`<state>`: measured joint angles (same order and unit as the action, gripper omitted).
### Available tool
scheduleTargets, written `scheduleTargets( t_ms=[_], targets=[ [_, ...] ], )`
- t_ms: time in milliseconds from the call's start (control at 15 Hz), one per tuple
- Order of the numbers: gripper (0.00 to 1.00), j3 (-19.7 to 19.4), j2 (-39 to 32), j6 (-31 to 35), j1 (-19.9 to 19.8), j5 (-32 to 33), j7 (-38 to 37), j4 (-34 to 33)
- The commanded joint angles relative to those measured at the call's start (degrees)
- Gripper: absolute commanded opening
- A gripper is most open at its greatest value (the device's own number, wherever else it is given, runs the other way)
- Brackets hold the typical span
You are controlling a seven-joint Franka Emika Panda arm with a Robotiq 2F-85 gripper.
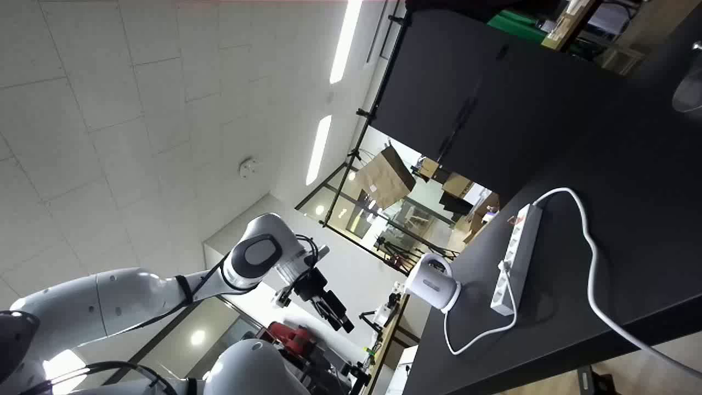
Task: Turn on the extension cable
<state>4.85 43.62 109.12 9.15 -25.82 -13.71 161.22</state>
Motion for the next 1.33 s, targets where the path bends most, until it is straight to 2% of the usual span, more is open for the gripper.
scheduleTargets(
  t_ms=[0, 533, 800, 933, 1267],
  targets=[
    [1.0, 0.83, 0.0, -0.39, -0.95, -0.49, 0.48, -0.12],
    [1.0, 0.83, -0.15, -0.39, -0.95, -0.49, 0.48, -0.12],
    [1.0, 1.58, -6.83, 2.83, -6.69, 9.96, 1.0, -3.39],
    [1.0, 1.53, -11.07, 6.53, -10.04, 16.81, 1.08, -5.38],
    [1.0, 0.94, -21.93, 23.31, -18.05, 30.01, -4.49, -12.0]
  ],
)
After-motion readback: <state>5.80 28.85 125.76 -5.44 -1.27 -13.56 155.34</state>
